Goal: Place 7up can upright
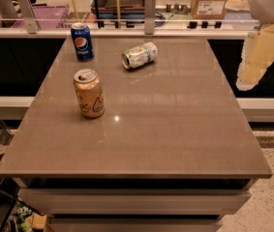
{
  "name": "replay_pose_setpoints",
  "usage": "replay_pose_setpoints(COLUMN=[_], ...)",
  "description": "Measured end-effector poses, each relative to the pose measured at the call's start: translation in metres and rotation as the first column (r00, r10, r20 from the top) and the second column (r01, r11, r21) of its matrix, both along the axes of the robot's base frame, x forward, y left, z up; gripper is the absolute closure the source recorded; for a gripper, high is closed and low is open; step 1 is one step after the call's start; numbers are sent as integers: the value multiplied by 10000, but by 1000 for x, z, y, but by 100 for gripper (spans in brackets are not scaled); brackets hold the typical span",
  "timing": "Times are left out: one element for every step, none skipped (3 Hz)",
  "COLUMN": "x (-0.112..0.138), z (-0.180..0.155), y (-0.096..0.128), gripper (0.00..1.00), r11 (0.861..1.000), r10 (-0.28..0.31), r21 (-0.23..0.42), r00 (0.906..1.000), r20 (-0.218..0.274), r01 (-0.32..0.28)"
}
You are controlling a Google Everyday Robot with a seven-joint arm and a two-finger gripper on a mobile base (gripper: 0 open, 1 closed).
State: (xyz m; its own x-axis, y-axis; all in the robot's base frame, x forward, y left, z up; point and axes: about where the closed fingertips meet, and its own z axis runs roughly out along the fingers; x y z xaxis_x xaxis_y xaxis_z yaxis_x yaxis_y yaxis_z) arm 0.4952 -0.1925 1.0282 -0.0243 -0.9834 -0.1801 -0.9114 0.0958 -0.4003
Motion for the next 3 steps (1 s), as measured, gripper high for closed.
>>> replay_pose_setpoints(x=[22,45,63], z=[-1,-5,-8], y=[4,12,22], gripper=[0,0,0], r11=[9987,9945,9902], r10=[461,915,1157], r21=[-227,-499,-770], r00=[9989,9956,9932], r20=[-79,-205,-156], r01=[-462,-924,-1166])
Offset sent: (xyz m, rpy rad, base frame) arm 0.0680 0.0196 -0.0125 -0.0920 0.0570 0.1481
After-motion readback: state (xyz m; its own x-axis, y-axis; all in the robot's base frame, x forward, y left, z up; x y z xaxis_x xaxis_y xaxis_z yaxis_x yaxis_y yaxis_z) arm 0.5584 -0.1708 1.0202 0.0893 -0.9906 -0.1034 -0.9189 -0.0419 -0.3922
